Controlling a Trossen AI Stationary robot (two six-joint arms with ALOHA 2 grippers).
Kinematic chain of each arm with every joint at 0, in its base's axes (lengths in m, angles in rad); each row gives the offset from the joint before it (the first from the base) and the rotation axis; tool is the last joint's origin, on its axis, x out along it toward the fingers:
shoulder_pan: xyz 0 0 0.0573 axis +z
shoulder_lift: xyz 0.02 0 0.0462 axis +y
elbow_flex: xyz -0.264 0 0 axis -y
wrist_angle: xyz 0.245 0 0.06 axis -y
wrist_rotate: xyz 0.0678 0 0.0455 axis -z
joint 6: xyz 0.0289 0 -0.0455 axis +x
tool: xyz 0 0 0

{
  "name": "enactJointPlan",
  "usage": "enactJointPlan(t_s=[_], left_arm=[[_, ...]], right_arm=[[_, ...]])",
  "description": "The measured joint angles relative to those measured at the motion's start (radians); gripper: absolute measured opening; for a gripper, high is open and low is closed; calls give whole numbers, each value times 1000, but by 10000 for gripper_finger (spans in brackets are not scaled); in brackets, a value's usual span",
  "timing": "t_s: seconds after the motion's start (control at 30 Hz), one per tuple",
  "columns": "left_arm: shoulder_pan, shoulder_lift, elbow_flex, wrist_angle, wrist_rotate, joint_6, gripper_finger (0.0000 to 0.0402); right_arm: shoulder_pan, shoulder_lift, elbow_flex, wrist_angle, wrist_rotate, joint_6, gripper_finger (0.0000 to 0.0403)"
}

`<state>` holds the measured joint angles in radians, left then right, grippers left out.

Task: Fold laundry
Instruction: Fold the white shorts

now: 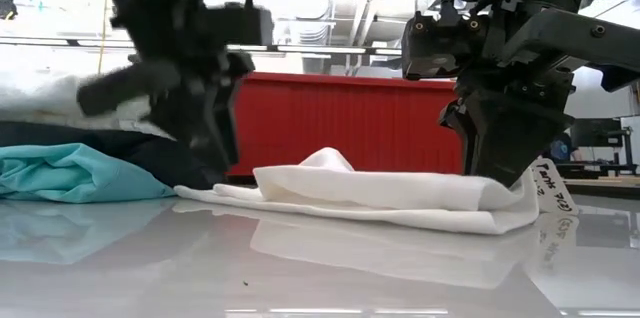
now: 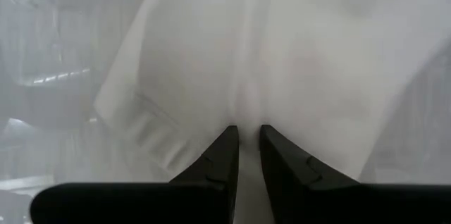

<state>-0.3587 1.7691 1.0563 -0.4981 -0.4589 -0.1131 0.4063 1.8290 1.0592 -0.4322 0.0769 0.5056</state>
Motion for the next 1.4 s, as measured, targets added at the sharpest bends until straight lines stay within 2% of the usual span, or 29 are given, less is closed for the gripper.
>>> enactJointPlan(t_s=[0.23, 0.37, 0.5, 0.57, 0.67, 0.8, 0.97, 1.4], left_arm=[[50, 1, -79, 55, -18, 68, 101], [69, 1, -91, 103, 61, 142, 101], [71, 1, -91, 118, 32, 167, 101], [82, 1, -91, 130, 52, 196, 97], [97, 1, -91, 114, 67, 209, 73], [113, 1, -91, 91, 81, 210, 13], [123, 1, -91, 94, 81, 210, 2], [88, 2, 142, -287, 28, 148, 0]], right_arm=[[3, 1, 0, 0, 0, 0, 87], [3, 1, 0, -1, 0, 0, 87], [3, 1, -1, 0, 0, 0, 87], [3, 1, -1, 0, 0, 0, 87], [3, 1, -1, 0, 0, 0, 87], [3, 2, -1, 0, 0, 0, 87], [3, 2, -1, 0, 0, 0, 87], [3, 2, -1, -1, 0, 0, 87]])
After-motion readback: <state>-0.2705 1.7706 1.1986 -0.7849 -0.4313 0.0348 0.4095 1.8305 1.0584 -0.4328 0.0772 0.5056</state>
